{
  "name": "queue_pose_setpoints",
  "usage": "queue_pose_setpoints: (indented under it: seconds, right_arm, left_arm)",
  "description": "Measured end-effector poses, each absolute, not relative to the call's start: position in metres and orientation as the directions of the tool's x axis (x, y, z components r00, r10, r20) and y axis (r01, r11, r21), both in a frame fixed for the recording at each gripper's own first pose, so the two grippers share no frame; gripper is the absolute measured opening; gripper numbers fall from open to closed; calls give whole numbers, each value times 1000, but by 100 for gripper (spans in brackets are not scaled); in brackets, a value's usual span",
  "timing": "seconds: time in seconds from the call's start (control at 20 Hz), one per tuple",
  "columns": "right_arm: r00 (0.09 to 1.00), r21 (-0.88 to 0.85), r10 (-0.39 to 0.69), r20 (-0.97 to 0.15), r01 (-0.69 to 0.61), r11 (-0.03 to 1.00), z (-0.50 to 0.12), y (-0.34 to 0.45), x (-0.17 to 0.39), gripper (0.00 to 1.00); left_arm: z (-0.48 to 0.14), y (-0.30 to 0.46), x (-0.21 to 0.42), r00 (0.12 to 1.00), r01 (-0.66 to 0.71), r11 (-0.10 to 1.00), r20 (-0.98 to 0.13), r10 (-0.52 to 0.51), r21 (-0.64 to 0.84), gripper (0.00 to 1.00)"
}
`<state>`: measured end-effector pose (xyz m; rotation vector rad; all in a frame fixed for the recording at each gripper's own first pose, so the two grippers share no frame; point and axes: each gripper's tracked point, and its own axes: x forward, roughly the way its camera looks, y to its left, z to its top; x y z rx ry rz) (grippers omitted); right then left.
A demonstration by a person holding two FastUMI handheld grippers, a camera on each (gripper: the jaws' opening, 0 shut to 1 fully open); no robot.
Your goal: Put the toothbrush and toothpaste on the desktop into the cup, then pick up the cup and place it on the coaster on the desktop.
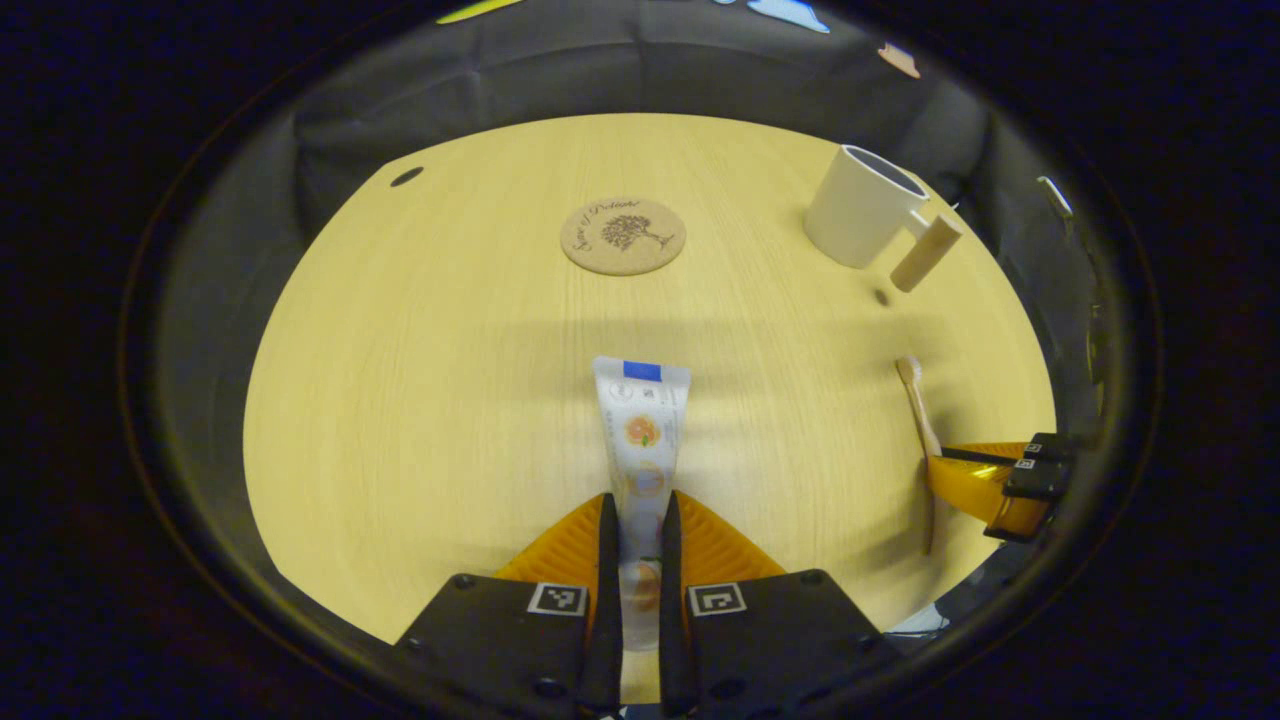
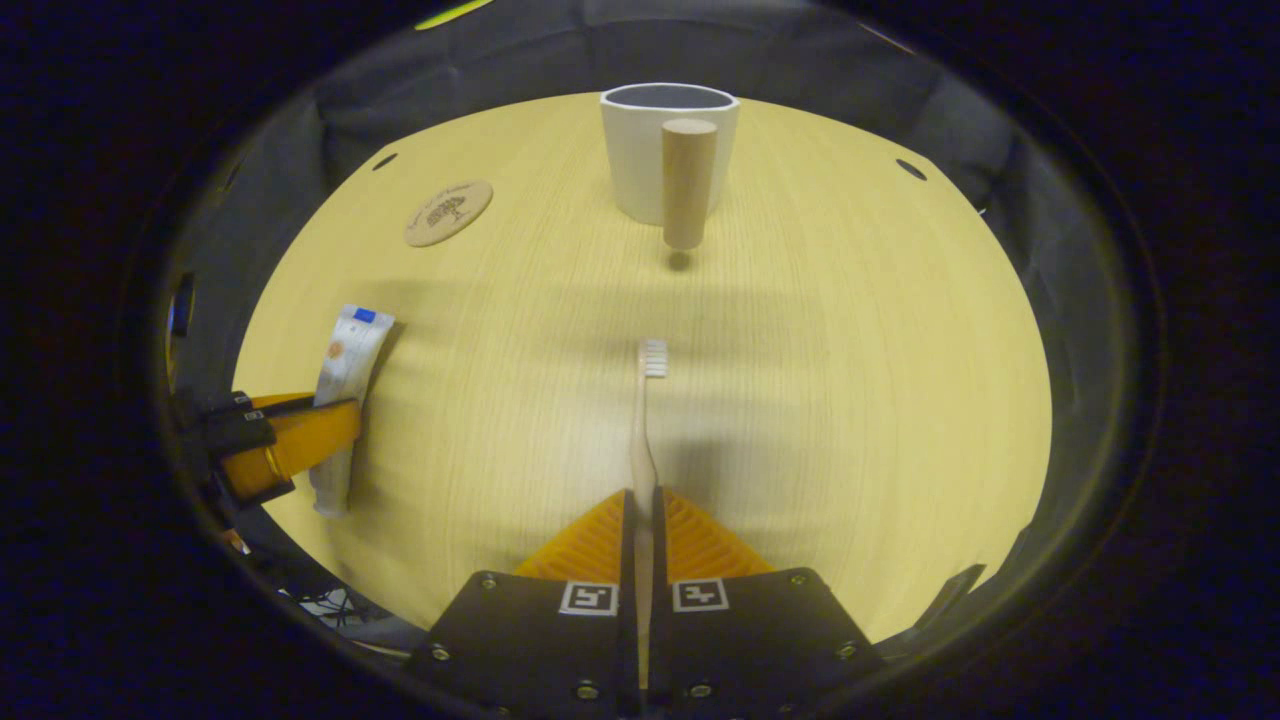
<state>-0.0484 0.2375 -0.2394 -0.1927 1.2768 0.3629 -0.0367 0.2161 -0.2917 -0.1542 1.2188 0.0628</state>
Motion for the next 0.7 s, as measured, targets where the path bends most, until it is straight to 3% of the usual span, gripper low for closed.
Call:
queue_pose_setpoints:
  seconds: [0.7]
  right_arm:
    - [443, 146, 310, -841, -367, 919, -186, 250, -33, 5]
  left_arm:
    - [-234, 215, -13, 531, -144, 985, -847, 0, -90, 22]
